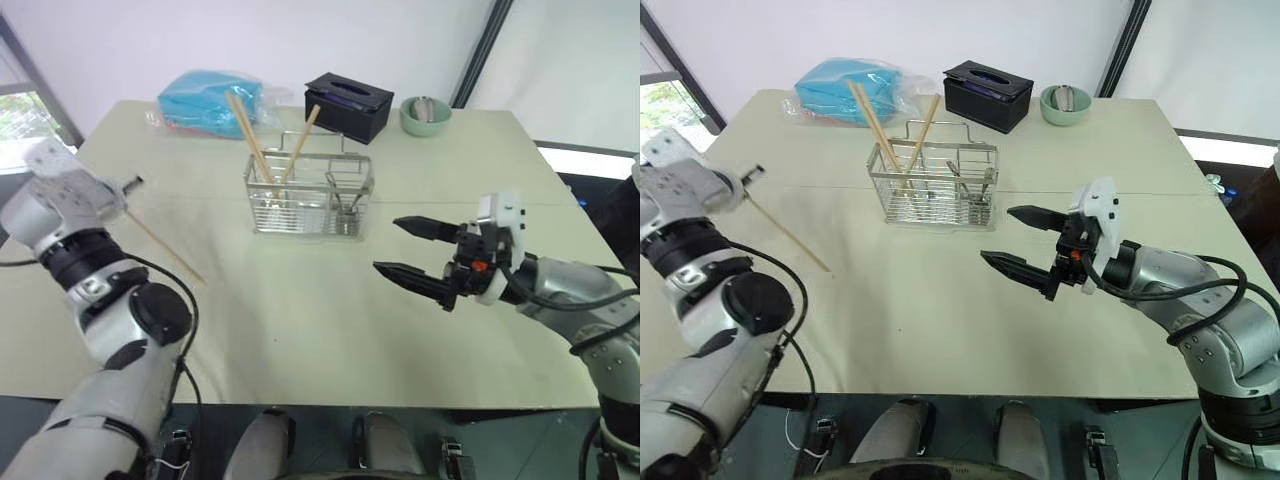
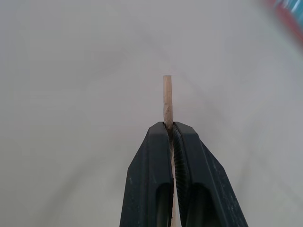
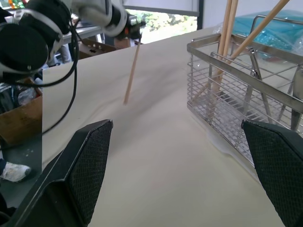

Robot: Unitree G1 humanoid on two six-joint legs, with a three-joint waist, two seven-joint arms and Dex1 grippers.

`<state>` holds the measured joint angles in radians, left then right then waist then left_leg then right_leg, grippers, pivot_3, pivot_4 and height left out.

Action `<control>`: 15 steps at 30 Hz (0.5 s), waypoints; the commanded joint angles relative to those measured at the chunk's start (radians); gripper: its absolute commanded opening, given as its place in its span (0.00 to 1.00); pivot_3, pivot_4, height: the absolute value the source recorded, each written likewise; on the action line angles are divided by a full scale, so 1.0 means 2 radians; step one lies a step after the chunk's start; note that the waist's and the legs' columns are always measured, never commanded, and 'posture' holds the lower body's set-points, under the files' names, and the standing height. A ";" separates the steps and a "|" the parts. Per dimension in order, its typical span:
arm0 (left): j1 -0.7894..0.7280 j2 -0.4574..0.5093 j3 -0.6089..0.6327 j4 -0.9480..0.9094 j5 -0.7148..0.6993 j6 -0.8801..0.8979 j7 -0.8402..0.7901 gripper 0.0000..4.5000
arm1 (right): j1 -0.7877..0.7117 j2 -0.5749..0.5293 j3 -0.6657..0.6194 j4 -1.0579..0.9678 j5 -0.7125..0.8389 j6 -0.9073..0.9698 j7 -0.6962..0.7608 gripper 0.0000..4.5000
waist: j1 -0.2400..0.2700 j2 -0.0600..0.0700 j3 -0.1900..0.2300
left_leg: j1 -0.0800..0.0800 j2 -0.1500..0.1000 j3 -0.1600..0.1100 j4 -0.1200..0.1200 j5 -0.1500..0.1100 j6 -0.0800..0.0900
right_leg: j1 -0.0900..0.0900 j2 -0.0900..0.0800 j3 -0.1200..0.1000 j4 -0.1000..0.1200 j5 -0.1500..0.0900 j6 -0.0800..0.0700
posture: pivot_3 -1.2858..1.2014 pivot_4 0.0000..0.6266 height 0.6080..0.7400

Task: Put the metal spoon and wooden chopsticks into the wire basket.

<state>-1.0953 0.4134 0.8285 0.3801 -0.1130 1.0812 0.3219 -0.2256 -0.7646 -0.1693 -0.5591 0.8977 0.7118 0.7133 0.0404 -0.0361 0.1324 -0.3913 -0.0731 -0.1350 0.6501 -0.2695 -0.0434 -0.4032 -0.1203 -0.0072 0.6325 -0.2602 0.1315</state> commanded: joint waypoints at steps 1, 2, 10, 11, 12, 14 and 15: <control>-0.038 0.040 -0.049 0.023 -0.021 -0.097 -0.057 0.01 | -0.017 0.002 -0.010 0.004 -0.006 -0.014 0.004 1.00 | 0.000 0.000 0.000 | 0.000 0.000 0.000 0.000 0.000 0.000 | 0.000 0.000 0.000 0.000 0.000 0.000 | 0.52 0.24 0.36; -0.045 0.048 -0.057 0.031 -0.025 -0.120 -0.070 0.01 | -0.020 0.004 -0.011 0.006 -0.008 -0.015 0.002 1.00 | 0.000 0.000 0.000 | 0.000 0.000 0.000 0.000 0.000 0.000 | 0.000 0.000 0.000 0.000 0.000 0.000 | 0.52 0.24 0.36; -0.160 0.078 -0.104 0.091 -0.086 -0.281 -0.189 0.01 | -0.043 0.000 -0.025 0.023 -0.013 -0.018 0.000 1.00 | -0.001 0.000 0.000 | 0.000 0.000 0.000 0.000 0.000 0.000 | 0.000 0.000 0.000 0.000 0.000 0.000 | 0.52 0.24 0.36; -0.171 0.073 -0.111 0.090 -0.097 -0.290 -0.207 0.01 | -0.045 -0.001 -0.026 0.025 -0.015 -0.019 -0.001 1.00 | -0.001 0.000 0.000 | 0.000 0.000 0.000 0.000 0.000 0.000 | 0.000 0.000 0.000 0.000 0.000 0.000 | 0.52 0.24 0.36; -0.179 0.067 -0.115 0.089 -0.107 -0.295 -0.221 0.01 | -0.048 -0.002 -0.027 0.027 -0.017 -0.019 -0.003 1.00 | -0.001 0.000 0.000 | 0.000 0.000 0.000 0.000 0.000 0.000 | 0.000 0.000 0.000 0.000 0.000 0.000 | 0.52 0.24 0.36; -0.184 0.051 -0.121 0.084 -0.129 -0.294 -0.240 0.01 | -0.049 -0.001 -0.028 0.024 -0.017 -0.017 -0.007 1.00 | -0.001 0.000 0.000 | 0.000 0.000 0.000 0.000 0.000 0.000 | 0.000 0.000 0.000 0.000 0.000 0.000 | 0.52 0.24 0.36; -0.183 0.042 -0.126 0.081 -0.137 -0.292 -0.245 0.01 | -0.049 -0.001 -0.029 0.023 -0.016 -0.017 -0.008 1.00 | -0.001 0.000 0.000 | 0.000 0.000 0.000 0.000 0.000 0.000 | 0.000 0.000 0.000 0.000 0.000 0.000 | 0.52 0.24 0.36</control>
<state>-1.4502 0.5078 0.6000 0.5610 -0.3513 0.5063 -0.1393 -0.3097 -0.7621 -0.1910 -0.4951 0.8661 0.6914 0.7027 0.0378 -0.0354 0.1320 -0.3915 -0.0732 -0.1349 0.6499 -0.2695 -0.0426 -0.4027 -0.1210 -0.0072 0.6320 -0.2602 0.1315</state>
